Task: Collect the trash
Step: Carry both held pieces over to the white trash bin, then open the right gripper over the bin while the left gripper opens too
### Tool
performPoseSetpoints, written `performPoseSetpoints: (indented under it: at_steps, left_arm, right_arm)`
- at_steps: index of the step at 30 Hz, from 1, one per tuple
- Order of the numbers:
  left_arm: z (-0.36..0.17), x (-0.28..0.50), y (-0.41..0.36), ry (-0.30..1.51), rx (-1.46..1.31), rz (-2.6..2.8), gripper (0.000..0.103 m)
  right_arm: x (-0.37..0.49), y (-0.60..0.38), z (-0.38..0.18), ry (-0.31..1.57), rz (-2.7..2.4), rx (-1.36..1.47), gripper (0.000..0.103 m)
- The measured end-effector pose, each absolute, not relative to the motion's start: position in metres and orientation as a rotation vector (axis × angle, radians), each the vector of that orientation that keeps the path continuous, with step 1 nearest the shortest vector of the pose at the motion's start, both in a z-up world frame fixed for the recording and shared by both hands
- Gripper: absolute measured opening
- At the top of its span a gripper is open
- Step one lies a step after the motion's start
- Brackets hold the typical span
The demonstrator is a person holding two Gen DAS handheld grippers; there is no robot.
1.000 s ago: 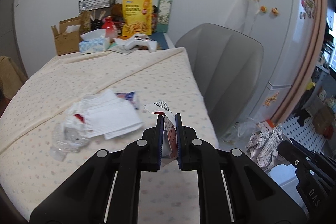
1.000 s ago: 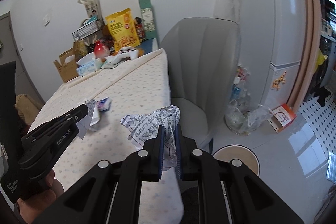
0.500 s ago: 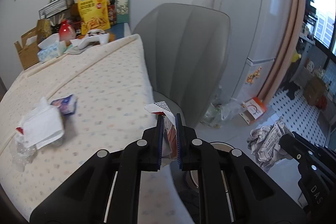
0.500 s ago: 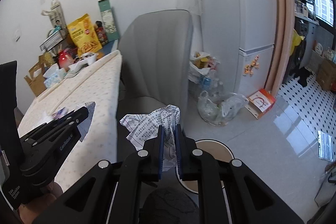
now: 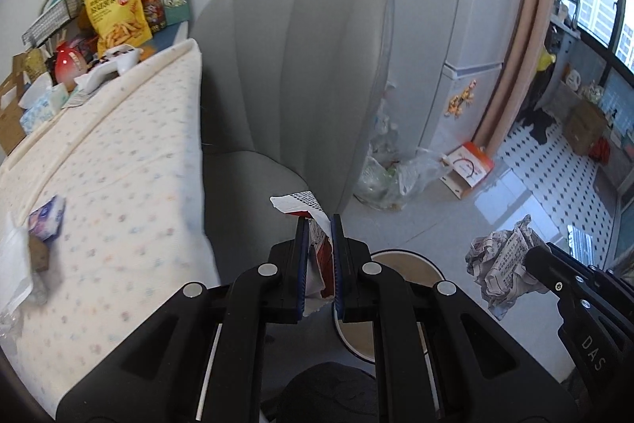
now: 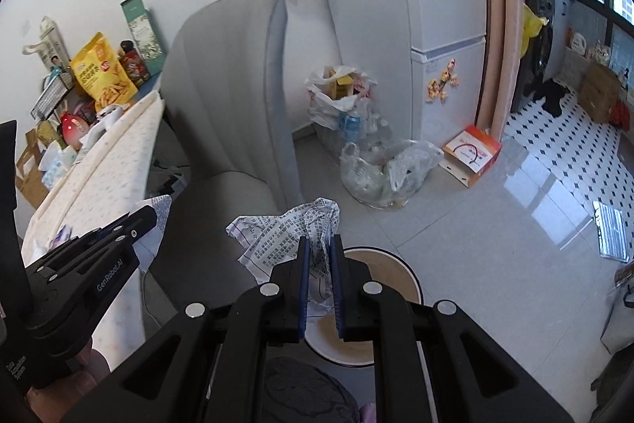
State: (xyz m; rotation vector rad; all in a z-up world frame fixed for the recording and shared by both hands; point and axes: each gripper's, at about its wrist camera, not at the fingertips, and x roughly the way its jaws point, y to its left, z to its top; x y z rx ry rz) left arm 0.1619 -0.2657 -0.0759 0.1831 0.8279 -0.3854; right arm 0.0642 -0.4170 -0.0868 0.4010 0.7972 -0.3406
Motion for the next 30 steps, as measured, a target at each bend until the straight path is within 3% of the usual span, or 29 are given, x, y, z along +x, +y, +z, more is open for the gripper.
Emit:
performPoseSetpoints:
  at_steps: [7, 10, 12, 24, 30]
  left_arm:
    - [-0.094, 0.179, -0.29, 0.872, 0.21, -0.408, 0.012]
    - [-0.1, 0.185, -0.295, 0.885, 0.217, -0.408, 0.012]
    - [-0.103, 0.188, -0.296, 0.894, 0.223, -0.405, 0.011]
    - [-0.117, 0.182, -0.329, 0.925, 0.271, -0.468, 0.011]
    - [-0.123, 0.162, -0.361, 0.946, 0.301, -0.549, 0.012]
  right_arm:
    - [0.082, -0.438, -0.107, 0.821, -0.353, 0.435, 0.011]
    - [0.09, -0.445, -0.119, 0.834, -0.35, 0.451, 0.016]
    - [0.095, -0.449, -0.128, 0.846, -0.351, 0.463, 0.055]
    - [0.057, -0.48, -0.134, 0.863, -0.471, 0.51, 0.054]
    - [0.019, -0.502, -0.125, 0.841, -0.572, 0.529, 0.063]
